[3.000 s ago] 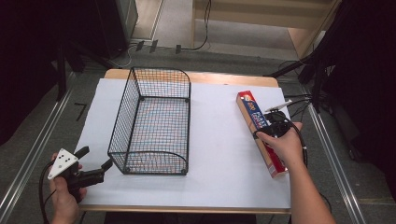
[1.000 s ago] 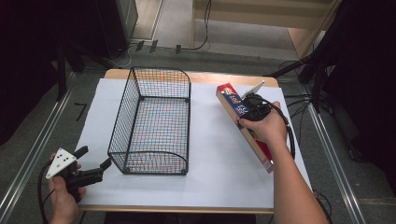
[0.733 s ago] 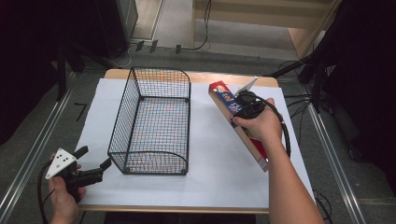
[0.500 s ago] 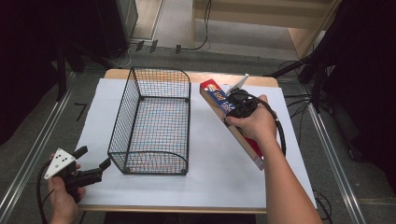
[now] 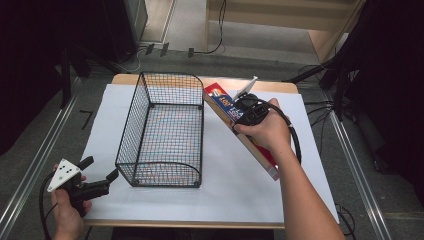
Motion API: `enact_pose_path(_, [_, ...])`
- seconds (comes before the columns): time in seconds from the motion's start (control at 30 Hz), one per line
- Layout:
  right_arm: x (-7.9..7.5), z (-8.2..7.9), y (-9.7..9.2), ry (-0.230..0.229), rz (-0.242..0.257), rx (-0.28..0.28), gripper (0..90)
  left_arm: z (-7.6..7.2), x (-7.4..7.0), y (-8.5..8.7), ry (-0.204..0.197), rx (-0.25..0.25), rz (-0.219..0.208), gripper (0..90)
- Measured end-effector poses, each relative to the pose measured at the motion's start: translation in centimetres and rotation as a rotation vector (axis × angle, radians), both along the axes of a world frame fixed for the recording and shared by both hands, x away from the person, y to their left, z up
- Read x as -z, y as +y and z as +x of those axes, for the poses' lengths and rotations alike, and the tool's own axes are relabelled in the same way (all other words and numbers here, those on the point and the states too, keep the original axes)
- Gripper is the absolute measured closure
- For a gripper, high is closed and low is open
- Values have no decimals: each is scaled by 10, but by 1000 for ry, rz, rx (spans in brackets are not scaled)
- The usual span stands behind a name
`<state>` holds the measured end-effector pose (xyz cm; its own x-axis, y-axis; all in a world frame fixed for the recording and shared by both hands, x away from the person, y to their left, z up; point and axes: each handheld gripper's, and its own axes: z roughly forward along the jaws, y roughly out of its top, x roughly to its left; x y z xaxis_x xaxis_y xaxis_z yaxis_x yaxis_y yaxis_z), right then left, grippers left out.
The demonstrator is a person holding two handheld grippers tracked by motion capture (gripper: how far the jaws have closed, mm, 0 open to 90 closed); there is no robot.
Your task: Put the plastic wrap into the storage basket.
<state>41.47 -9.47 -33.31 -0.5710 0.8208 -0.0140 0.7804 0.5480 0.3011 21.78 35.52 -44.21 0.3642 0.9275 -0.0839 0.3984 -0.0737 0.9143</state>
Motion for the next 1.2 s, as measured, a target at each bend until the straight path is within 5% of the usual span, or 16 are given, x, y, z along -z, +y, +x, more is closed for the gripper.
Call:
enact_pose_path(0.5, [-13, -2, 14, -30, 6, -33, 416, 0, 0, 0, 1, 2, 1, 35])
enact_pose_path(1.2, [-11, -4, 68, -22, 21, -112, 415, 0, 0, 0, -4, 0, -2, 34])
